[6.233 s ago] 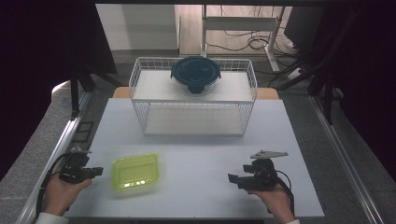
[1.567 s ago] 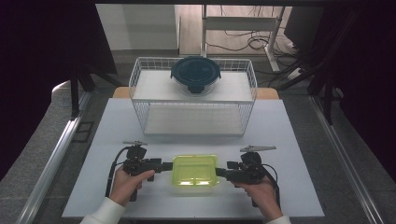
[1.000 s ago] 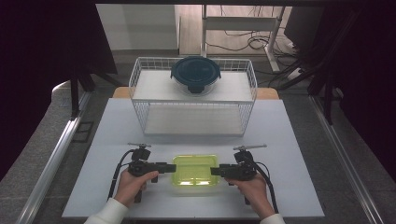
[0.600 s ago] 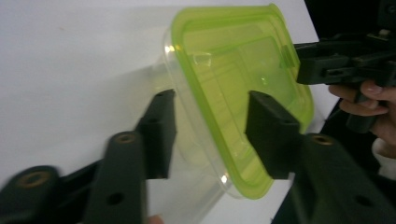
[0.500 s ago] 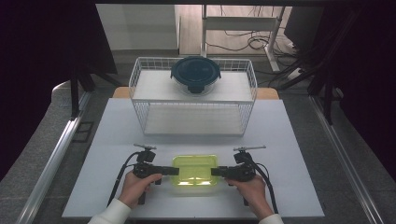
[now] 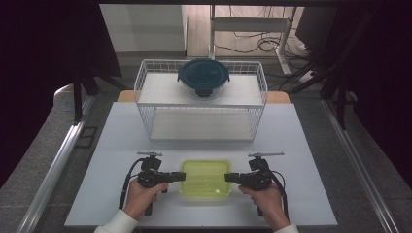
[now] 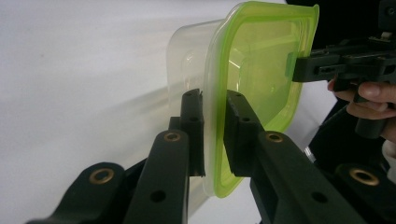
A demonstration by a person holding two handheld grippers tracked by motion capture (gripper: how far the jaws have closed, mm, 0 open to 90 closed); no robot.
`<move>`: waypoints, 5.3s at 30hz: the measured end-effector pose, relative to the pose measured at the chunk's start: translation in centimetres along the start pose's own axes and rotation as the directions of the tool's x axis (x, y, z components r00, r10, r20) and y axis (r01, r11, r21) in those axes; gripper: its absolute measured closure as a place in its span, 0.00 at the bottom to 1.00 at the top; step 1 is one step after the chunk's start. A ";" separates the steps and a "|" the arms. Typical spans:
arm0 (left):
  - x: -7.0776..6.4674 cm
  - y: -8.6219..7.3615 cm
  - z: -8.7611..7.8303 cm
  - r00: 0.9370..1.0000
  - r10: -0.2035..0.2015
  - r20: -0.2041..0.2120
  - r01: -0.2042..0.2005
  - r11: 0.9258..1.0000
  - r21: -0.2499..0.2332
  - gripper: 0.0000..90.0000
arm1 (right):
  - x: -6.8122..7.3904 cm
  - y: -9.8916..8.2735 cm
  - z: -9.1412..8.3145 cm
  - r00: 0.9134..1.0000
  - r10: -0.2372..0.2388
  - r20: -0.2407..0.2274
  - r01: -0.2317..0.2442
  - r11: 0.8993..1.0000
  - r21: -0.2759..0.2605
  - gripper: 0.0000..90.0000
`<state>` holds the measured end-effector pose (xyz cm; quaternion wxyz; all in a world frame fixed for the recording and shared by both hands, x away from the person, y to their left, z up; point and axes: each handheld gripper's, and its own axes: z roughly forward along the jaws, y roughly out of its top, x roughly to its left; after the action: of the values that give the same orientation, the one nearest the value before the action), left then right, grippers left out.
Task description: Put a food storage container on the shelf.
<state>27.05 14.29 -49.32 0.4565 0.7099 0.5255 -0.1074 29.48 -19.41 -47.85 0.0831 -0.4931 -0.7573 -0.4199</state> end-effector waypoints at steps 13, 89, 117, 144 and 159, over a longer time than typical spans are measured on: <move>-1.4 0.4 -1.9 0.997 0.078 0.001 -0.078 0.996 -0.043 0.89 | 2.2 0.7 -1.6 0.993 -0.121 0.012 0.122 0.992 -0.046 0.86; -7.3 15.1 -10.0 0.970 0.243 -0.017 -0.243 0.956 -0.163 0.89 | 8.7 14.5 -9.2 0.950 -0.310 0.033 0.308 0.916 -0.256 0.86; -7.0 23.0 -11.7 0.973 0.229 -0.006 -0.227 0.958 -0.178 0.89 | 9.3 22.4 -10.0 0.955 -0.295 0.030 0.292 0.915 -0.277 0.87; -5.3 28.8 -10.6 0.988 0.156 0.002 -0.154 0.978 -0.141 0.89 | 6.9 27.9 -8.9 0.980 -0.197 -0.008 0.189 0.951 -0.246 0.88; -3.0 30.3 -9.3 0.997 -0.010 0.071 0.022 0.985 -0.171 0.87 | 4.3 30.0 -6.8 0.998 -0.028 -0.064 0.013 0.976 -0.217 0.84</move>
<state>48.32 18.47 -25.99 0.5333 0.6594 0.5222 -0.0902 49.88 -16.60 -24.63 0.0496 -0.4771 -0.7089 -0.5171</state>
